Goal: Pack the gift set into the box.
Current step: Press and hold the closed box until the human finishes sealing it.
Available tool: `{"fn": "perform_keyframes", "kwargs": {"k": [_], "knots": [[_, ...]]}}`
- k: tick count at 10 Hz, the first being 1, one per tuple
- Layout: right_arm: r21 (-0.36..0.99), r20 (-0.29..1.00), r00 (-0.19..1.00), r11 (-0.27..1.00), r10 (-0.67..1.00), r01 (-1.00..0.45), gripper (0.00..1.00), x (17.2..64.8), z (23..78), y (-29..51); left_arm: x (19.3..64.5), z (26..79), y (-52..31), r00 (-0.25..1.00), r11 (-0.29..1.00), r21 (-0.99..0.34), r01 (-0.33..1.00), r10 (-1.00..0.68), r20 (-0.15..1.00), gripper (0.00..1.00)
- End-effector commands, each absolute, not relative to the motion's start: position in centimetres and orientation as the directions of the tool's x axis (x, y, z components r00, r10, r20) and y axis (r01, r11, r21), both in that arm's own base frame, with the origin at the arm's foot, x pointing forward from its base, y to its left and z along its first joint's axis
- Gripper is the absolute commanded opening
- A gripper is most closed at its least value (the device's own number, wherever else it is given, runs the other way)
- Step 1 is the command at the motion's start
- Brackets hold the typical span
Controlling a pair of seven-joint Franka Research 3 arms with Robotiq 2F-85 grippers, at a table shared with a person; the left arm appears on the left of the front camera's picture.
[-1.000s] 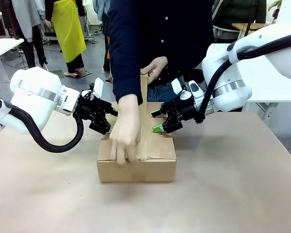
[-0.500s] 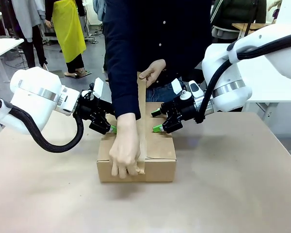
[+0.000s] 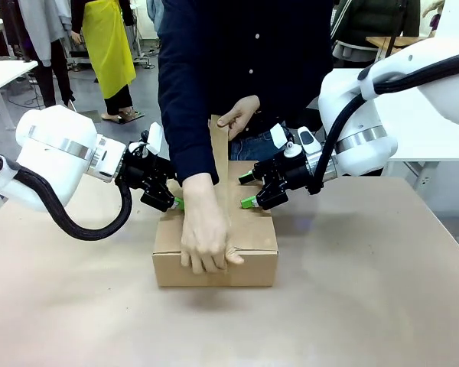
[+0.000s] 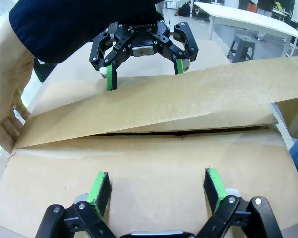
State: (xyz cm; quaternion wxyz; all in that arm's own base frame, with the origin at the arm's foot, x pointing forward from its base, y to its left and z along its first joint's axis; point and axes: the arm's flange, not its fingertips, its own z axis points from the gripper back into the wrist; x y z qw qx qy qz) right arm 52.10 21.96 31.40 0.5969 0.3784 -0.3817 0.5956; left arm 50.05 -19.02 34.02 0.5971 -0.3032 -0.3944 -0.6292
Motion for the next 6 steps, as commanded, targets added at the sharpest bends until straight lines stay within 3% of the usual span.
{"fn": "perform_keyframes", "kwargs": {"k": [1, 6], "knots": [[-0.015, 0.901, -0.012, 0.004, 0.433, -1.000, 1.00, 52.04, 31.29, 22.11, 50.03, 34.09, -19.04, -0.113, 0.025, 0.145, 0.989, -0.506, 0.855, 1.00], [-0.015, 0.901, -0.012, 0.004, 0.433, -1.000, 1.00, 52.04, 31.29, 22.11, 50.03, 34.09, -19.04, -0.113, 0.025, 0.145, 0.989, -0.506, 0.855, 1.00]]}}
